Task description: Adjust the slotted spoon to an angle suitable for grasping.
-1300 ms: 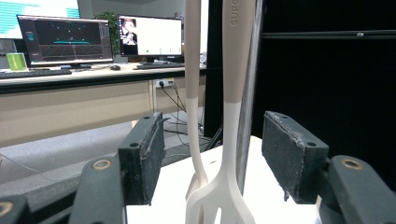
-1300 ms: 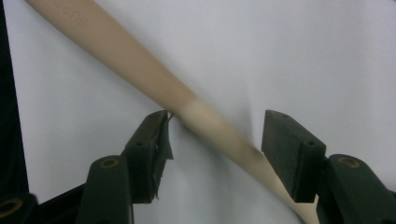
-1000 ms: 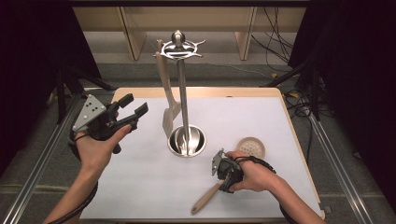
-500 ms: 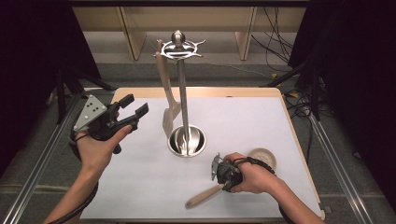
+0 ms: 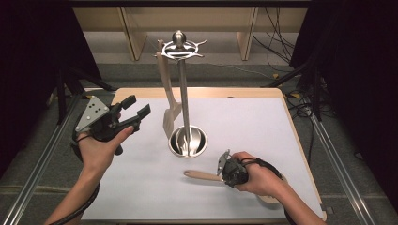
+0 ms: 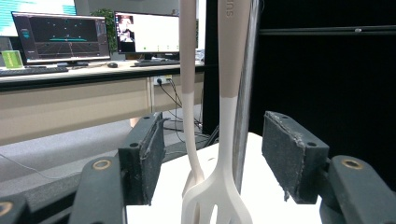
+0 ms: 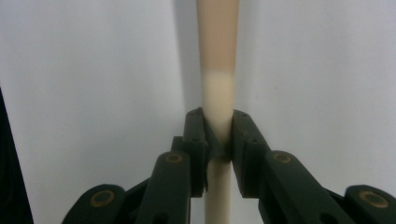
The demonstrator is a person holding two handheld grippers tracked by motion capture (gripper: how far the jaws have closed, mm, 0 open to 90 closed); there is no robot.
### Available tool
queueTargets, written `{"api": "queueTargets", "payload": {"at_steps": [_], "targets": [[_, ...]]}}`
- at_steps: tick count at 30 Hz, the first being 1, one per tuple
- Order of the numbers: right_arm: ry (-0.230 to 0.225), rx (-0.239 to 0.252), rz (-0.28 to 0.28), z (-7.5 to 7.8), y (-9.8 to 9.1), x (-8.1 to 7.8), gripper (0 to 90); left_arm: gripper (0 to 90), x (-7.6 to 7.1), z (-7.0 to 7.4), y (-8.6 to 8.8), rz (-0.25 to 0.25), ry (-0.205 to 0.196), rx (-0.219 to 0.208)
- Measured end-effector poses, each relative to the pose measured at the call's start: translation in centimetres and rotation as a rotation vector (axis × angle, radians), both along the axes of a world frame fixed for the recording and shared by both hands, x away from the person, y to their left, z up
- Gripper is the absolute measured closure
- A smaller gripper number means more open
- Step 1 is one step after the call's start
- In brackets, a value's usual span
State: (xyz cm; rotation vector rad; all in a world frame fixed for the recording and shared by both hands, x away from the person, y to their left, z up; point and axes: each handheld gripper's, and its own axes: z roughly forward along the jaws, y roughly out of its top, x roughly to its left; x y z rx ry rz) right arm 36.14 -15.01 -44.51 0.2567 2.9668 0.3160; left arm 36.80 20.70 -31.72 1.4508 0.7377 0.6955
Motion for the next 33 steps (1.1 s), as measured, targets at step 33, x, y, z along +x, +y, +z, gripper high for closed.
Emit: {"api": "queueTargets", "payload": {"at_steps": [33], "targets": [[-0.180,0.586,-0.364,4.3,-3.5,-0.5,78.4,38.7,-0.4,0.1,-0.7,-0.022,-0.007,0.006]]}}
